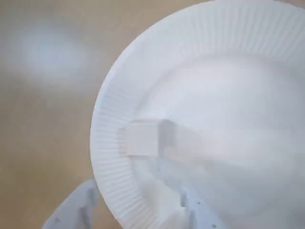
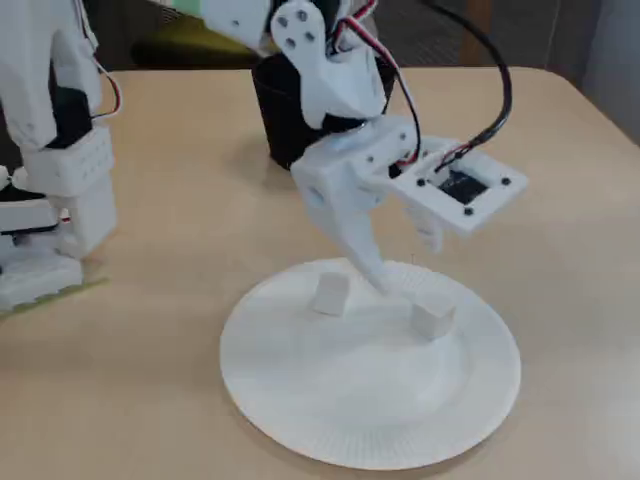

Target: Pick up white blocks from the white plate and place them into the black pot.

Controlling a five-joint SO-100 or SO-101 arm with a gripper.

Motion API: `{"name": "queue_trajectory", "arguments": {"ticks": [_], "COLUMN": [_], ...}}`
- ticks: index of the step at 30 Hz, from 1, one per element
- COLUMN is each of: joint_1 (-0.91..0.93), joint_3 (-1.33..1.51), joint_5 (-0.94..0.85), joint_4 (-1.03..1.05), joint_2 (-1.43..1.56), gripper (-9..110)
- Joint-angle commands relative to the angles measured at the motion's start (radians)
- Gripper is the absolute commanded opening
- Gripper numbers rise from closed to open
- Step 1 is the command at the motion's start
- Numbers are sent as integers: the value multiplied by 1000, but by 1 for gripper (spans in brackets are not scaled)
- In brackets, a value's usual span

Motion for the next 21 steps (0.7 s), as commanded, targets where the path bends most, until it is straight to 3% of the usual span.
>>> {"name": "queue_trajectory", "arguments": {"ticks": [1,21], "joint_1": [-3,8], "joint_3": [-66,-233], "joint_5": [-9,-34], "joint_4": [-9,2], "joint_2": [-21,-233], "gripper": [22,19]}}
